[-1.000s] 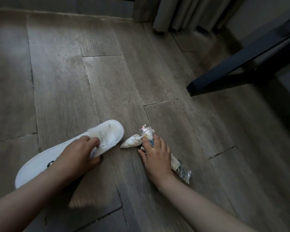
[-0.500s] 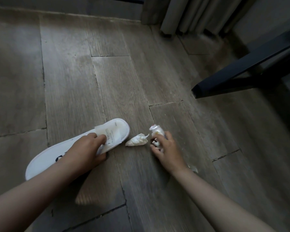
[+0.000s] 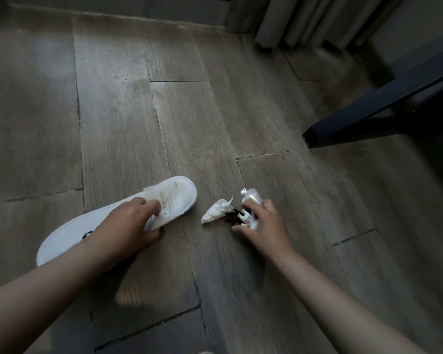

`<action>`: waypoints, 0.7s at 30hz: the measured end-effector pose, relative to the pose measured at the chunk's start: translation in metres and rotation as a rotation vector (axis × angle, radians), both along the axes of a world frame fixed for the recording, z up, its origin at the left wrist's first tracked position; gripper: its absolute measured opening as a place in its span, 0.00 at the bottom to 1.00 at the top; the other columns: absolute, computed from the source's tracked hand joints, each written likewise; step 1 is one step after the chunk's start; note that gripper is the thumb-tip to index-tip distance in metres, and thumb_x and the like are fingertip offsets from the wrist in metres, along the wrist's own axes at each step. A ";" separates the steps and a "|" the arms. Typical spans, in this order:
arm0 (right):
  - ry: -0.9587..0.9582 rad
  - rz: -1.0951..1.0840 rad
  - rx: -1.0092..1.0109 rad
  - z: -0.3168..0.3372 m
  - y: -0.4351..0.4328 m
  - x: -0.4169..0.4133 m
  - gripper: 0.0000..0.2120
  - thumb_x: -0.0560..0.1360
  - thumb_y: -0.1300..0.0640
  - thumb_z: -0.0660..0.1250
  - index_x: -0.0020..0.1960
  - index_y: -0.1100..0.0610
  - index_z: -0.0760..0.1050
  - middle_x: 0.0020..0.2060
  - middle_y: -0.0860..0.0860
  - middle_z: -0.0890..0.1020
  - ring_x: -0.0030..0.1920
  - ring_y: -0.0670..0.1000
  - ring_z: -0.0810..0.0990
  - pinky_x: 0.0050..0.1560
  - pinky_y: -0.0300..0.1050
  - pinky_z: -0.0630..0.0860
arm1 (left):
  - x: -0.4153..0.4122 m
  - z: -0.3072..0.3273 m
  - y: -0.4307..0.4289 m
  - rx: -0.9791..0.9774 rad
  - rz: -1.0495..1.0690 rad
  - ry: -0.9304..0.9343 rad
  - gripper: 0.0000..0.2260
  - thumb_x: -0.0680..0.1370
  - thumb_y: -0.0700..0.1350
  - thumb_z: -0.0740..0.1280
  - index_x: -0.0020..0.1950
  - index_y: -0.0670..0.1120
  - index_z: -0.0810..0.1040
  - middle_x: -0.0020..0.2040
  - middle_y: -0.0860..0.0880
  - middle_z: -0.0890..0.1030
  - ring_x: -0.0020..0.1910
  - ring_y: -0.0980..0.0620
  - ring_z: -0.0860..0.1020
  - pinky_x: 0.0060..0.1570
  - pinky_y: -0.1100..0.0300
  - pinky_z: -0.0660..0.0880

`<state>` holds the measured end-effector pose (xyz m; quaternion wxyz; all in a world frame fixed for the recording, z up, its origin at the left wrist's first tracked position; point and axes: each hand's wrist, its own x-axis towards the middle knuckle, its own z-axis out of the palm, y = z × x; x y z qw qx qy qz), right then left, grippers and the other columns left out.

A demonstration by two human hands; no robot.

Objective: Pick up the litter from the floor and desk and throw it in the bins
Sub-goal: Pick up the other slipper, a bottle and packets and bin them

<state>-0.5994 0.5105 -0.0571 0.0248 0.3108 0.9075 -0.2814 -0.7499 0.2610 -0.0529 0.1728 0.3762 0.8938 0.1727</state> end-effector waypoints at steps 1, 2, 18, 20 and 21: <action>-0.019 0.028 0.009 -0.001 0.001 0.002 0.21 0.65 0.52 0.77 0.56 0.51 0.78 0.48 0.49 0.70 0.48 0.50 0.75 0.46 0.41 0.70 | 0.000 -0.001 -0.001 -0.002 -0.002 -0.002 0.15 0.72 0.53 0.71 0.54 0.47 0.75 0.41 0.51 0.69 0.41 0.49 0.72 0.38 0.59 0.61; -0.025 0.040 0.014 -0.002 0.001 0.004 0.20 0.65 0.53 0.77 0.56 0.51 0.78 0.49 0.49 0.69 0.49 0.51 0.75 0.46 0.40 0.69 | -0.001 -0.001 -0.001 -0.001 -0.004 -0.005 0.15 0.72 0.53 0.71 0.54 0.48 0.75 0.42 0.51 0.69 0.41 0.50 0.71 0.39 0.59 0.61; 0.056 0.172 -0.034 0.011 -0.026 -0.036 0.17 0.69 0.52 0.74 0.57 0.51 0.77 0.50 0.50 0.70 0.49 0.49 0.74 0.48 0.41 0.71 | 0.000 -0.003 -0.003 0.007 0.007 -0.011 0.15 0.73 0.53 0.70 0.54 0.48 0.74 0.43 0.51 0.69 0.42 0.50 0.71 0.40 0.60 0.62; -0.011 0.204 -0.004 0.006 -0.027 -0.040 0.17 0.70 0.50 0.73 0.57 0.52 0.75 0.51 0.51 0.70 0.50 0.52 0.74 0.50 0.45 0.74 | -0.001 -0.004 -0.007 0.018 0.020 -0.009 0.14 0.72 0.51 0.70 0.54 0.47 0.75 0.42 0.51 0.69 0.41 0.51 0.70 0.40 0.59 0.62; -0.026 0.213 0.006 0.004 -0.027 -0.040 0.16 0.70 0.50 0.72 0.56 0.52 0.75 0.51 0.51 0.69 0.50 0.52 0.74 0.49 0.46 0.74 | -0.001 -0.004 -0.010 0.019 0.027 -0.009 0.14 0.72 0.51 0.70 0.54 0.47 0.75 0.41 0.51 0.69 0.41 0.50 0.69 0.40 0.59 0.62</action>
